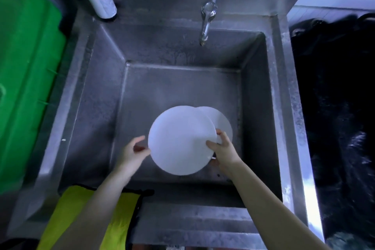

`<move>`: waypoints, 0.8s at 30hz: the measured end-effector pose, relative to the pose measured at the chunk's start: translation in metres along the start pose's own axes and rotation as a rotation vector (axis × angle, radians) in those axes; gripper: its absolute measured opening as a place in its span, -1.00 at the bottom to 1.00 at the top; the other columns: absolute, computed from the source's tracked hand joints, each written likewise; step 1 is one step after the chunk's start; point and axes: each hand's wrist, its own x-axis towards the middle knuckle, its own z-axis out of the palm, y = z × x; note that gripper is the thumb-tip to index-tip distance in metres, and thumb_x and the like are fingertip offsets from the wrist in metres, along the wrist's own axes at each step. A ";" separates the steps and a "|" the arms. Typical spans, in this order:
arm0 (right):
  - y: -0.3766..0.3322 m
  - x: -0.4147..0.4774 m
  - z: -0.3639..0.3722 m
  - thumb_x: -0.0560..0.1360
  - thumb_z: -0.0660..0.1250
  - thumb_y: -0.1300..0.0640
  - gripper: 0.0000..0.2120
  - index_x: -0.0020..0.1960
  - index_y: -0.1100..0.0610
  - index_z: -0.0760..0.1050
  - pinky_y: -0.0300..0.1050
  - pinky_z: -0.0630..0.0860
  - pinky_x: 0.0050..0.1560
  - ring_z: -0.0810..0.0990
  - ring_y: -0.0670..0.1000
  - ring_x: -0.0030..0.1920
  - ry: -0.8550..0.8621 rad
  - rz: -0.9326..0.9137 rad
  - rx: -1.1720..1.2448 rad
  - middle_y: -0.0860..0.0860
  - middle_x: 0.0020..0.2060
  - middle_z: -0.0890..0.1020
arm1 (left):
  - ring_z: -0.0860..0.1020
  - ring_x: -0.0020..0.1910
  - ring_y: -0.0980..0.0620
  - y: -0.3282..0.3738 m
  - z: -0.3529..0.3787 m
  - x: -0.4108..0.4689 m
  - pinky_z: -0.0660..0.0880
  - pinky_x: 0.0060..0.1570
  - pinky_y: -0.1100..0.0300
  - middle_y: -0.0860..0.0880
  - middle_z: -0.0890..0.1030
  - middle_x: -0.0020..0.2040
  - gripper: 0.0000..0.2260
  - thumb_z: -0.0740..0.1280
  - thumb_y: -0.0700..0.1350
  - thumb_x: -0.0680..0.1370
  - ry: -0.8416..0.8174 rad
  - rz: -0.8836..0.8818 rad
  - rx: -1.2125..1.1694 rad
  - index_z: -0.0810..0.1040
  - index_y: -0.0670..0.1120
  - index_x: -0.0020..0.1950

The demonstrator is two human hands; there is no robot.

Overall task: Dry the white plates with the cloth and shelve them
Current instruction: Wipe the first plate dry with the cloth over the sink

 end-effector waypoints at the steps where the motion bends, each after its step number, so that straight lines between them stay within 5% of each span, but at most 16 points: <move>1: -0.002 -0.006 0.004 0.59 0.26 0.31 -0.70 0.16 -0.06 0.43 -0.01 0.62 -0.27 0.61 0.14 0.00 -0.018 -0.003 -0.004 0.09 0.06 0.60 | 0.61 0.00 0.00 -0.007 -0.015 -0.008 0.50 0.15 0.07 0.05 0.64 -0.03 -0.60 0.45 -0.18 0.50 0.006 0.026 0.051 0.50 0.02 0.32; 6: -0.008 -0.034 0.016 0.58 0.28 0.27 -0.71 0.19 -0.07 0.45 -0.11 0.60 -0.32 0.63 0.13 0.02 -0.090 -0.004 -0.049 0.08 0.09 0.61 | 0.61 0.00 0.10 -0.044 -0.078 -0.048 0.41 -0.04 0.30 0.02 0.69 0.02 -0.71 0.50 -0.16 0.47 -0.135 0.202 0.578 0.64 -0.09 0.19; 11: -0.013 -0.057 0.022 0.57 0.30 0.26 -0.71 0.18 -0.09 0.47 -0.07 0.61 -0.26 0.64 0.15 0.06 -0.133 -0.012 -0.039 0.11 0.16 0.62 | 0.57 -0.06 0.23 -0.049 -0.092 -0.070 0.37 -0.11 0.50 0.11 0.61 -0.08 -0.94 0.47 -0.06 0.51 -0.225 0.334 0.617 0.63 0.10 -0.08; 15: -0.022 -0.072 0.022 0.58 0.30 0.24 -0.74 0.15 -0.09 0.47 -0.02 0.65 -0.23 0.63 0.14 0.01 -0.144 -0.038 -0.042 0.09 0.12 0.61 | 0.60 -0.05 0.12 -0.049 -0.099 -0.073 0.51 0.01 0.22 0.07 0.64 -0.10 -0.84 0.55 -0.06 0.42 -0.248 0.292 0.607 0.60 0.02 -0.11; 20: -0.028 -0.081 0.017 0.58 0.30 0.23 -0.74 0.18 -0.07 0.47 0.05 0.65 -0.13 0.64 0.11 -0.06 -0.176 -0.060 -0.071 0.05 0.03 0.63 | 0.47 0.18 0.07 -0.048 -0.101 -0.074 0.39 0.04 0.17 0.13 0.53 0.12 -0.61 0.36 0.29 0.47 -0.176 0.250 0.969 0.53 0.16 0.22; 24: -0.029 -0.083 0.017 0.59 0.30 0.23 -0.72 0.21 -0.07 0.46 0.08 0.62 -0.06 0.62 0.14 -0.07 -0.190 -0.062 -0.074 0.06 0.03 0.63 | 0.50 0.12 0.10 -0.050 -0.099 -0.080 0.35 -0.05 0.16 0.15 0.49 0.05 -0.66 0.33 0.31 0.48 -0.113 0.268 0.939 0.55 0.13 0.11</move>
